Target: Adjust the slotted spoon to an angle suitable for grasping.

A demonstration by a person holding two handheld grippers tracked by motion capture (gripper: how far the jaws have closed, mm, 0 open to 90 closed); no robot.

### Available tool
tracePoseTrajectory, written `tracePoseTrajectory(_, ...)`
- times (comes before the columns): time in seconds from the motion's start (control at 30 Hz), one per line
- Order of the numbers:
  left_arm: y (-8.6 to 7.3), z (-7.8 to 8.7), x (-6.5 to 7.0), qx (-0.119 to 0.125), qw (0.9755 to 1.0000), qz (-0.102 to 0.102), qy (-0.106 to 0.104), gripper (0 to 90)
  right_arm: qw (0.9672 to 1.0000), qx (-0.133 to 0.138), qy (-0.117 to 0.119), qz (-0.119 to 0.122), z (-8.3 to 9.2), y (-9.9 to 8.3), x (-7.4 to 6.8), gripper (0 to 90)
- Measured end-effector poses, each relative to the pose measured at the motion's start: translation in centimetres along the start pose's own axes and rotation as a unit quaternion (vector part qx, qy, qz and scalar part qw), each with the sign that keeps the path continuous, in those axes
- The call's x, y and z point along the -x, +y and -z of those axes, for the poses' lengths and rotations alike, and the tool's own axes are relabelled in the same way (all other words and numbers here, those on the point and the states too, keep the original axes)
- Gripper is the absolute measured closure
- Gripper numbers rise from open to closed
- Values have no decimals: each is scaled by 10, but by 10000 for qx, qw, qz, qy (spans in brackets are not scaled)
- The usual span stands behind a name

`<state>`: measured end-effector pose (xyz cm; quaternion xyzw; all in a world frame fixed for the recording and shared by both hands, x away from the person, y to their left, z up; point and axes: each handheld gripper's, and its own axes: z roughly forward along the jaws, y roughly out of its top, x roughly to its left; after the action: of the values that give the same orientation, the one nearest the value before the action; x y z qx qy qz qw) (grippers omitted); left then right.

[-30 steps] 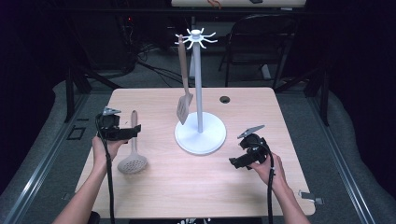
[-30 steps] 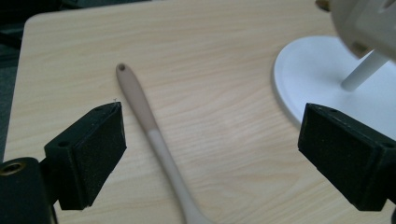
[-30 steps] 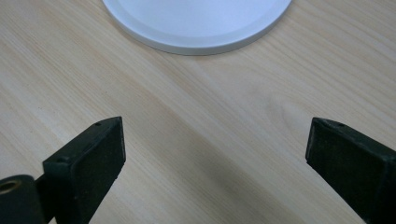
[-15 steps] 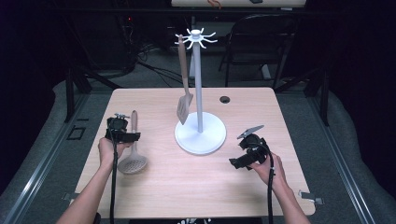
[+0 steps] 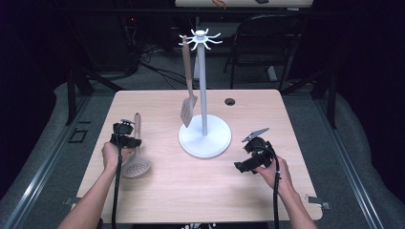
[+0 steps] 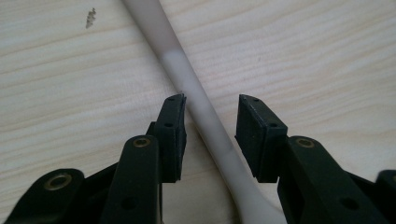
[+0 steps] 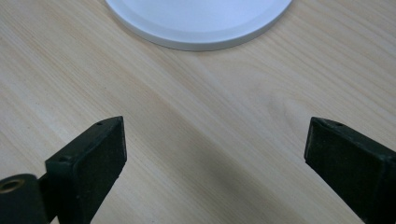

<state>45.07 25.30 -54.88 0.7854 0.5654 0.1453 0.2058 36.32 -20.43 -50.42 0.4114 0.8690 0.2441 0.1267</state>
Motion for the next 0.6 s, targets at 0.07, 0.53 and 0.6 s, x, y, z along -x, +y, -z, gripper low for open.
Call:
tracePoseTrajectory(0.07, -1, -3, 2, -68, 9999, -98, 63, 638, 10000, -49, -37, 73, 1, 1, 0, 53)
tracePoseTrajectory(0.53, -3, -1, 2, -153, 9995, -291, 43, 666, 10000, 6, 30, 40, 0, 0, -1, 54)
tracePoseTrajectory(0.6, -3, 0, 2, -146, 9994, -302, 32, 672, 10000, 11, 39, 34, 0, 0, -1, 54)
